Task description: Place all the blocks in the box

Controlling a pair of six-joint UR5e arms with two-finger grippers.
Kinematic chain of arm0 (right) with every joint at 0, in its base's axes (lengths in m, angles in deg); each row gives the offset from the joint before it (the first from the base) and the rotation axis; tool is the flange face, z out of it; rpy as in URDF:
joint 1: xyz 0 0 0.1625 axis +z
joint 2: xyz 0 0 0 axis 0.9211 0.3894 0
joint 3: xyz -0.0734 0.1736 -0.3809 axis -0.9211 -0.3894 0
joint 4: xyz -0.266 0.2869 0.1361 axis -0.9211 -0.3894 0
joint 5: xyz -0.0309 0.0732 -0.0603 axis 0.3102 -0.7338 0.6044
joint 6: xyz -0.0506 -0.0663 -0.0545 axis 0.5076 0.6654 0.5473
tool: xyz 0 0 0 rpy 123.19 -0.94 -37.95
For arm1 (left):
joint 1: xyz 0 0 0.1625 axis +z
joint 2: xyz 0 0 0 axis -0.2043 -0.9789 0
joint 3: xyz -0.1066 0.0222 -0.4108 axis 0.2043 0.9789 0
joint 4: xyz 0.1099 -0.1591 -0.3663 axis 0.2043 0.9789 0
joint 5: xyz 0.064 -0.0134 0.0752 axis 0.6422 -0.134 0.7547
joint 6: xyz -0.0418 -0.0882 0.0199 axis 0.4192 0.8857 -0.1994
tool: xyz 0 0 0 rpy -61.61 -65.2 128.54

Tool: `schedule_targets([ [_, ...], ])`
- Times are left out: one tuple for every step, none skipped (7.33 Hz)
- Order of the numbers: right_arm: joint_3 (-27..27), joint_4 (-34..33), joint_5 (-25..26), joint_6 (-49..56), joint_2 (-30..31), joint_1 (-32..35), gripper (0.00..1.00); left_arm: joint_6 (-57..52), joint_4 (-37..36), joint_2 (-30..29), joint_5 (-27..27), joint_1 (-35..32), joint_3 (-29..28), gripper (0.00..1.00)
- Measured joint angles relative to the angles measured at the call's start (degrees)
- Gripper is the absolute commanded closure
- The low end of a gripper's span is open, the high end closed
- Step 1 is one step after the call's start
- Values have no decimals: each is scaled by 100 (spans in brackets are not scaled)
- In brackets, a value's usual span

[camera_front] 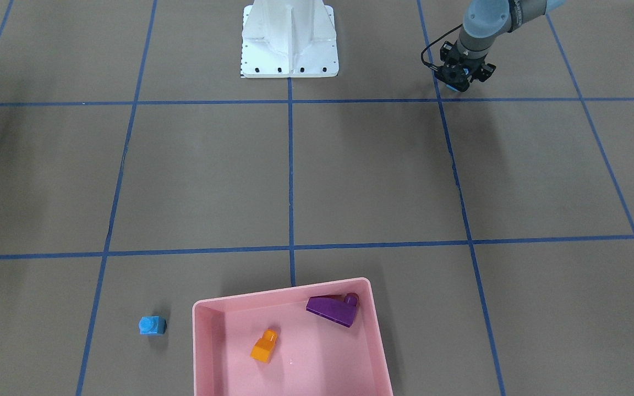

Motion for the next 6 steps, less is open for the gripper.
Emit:
schedule_targets([
  [8,-3,-35,465,373,154,0,17,-22,3,-3,-129,126,100],
  [2,-4,-32,1000,752,288,0,34,-51,-58,-29,-404,264,100],
  [-31,-9,5,1683,1146,421,0,61,-109,-298,-125,-846,313,100],
  [-98,-12,98,2339,1521,529,0,142,-309,-720,-260,-1392,303,100],
  [-254,-2,245,2900,1798,635,0,331,-656,-1248,-350,-1884,243,100],
  [-581,22,361,3456,1930,804,0,562,-1064,-1992,-410,-2344,10,100],
])
